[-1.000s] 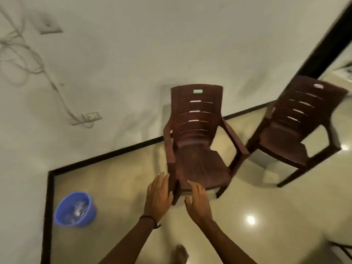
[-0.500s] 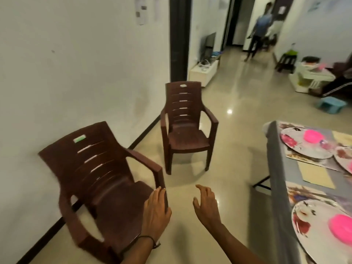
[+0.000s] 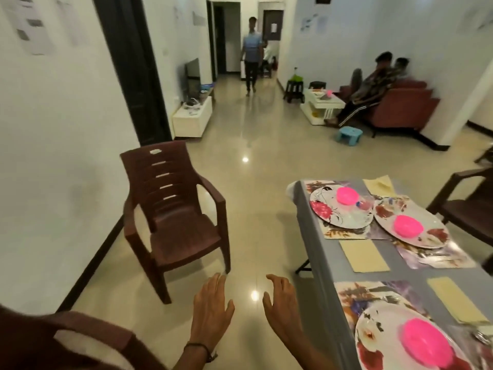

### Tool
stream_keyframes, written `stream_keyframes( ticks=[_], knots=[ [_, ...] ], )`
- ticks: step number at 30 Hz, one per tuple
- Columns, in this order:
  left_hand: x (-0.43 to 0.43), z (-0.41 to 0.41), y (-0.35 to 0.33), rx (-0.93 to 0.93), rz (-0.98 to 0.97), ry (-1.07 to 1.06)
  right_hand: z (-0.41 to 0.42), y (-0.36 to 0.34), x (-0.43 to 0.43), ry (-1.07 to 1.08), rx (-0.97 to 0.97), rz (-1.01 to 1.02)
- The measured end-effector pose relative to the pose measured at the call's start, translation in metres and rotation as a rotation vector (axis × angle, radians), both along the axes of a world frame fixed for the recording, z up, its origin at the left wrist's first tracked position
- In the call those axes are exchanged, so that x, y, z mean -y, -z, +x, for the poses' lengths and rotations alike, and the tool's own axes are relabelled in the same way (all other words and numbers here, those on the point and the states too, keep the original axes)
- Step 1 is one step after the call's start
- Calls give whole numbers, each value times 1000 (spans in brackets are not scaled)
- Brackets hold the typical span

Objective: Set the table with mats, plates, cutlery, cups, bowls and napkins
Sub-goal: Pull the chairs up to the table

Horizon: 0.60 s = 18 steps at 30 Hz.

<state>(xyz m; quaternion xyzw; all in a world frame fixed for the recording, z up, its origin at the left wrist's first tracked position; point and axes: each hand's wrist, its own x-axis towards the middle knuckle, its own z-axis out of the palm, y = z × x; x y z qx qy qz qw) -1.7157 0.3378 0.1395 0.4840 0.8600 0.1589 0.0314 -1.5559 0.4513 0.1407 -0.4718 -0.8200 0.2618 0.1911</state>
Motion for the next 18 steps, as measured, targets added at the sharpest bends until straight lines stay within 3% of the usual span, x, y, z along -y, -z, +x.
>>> stream_keyframes(
  ticks=[9,18],
  knots=[
    [-160,-72,18,-3,1,318,-45,23,-114,204,95,-33],
    [-310,-144,7,-2,-3,517,-122,1,-232,412,9,-29]
  ],
)
